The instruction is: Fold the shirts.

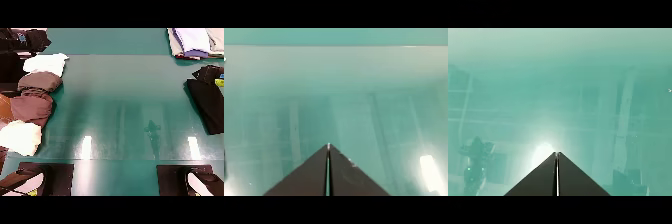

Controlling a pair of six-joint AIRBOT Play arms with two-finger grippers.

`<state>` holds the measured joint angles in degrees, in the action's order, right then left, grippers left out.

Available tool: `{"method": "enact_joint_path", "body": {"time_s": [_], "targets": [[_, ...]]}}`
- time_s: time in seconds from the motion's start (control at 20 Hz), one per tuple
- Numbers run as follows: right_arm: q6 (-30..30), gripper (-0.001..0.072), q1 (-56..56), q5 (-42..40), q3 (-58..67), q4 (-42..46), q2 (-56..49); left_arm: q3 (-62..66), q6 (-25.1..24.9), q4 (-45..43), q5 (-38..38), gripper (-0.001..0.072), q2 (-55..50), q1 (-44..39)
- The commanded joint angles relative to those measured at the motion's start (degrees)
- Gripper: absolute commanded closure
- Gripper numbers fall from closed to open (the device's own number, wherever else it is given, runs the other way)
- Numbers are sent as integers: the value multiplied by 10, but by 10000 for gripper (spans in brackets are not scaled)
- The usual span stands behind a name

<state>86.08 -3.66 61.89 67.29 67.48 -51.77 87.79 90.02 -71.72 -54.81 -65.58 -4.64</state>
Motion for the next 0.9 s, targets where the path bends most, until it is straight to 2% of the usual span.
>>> {"method": "enact_joint_path", "body": {"time_s": [0.0,0.65,0.75,0.8,0.85], "targets": [[0,694,-1,-5,0,0,0,0,0,0,4,683,1,0],[0,694,-1,-5,0,-1,0,0,0,2,4,683,1,0],[0,694,-1,-4,0,-1,0,0,-8,-4,30,681,-1,0],[0,694,-1,-4,0,-1,0,0,-36,-27,50,520,-1,0],[0,694,-1,-4,0,-2,0,0,-48,-57,69,224,-5,0]]}}
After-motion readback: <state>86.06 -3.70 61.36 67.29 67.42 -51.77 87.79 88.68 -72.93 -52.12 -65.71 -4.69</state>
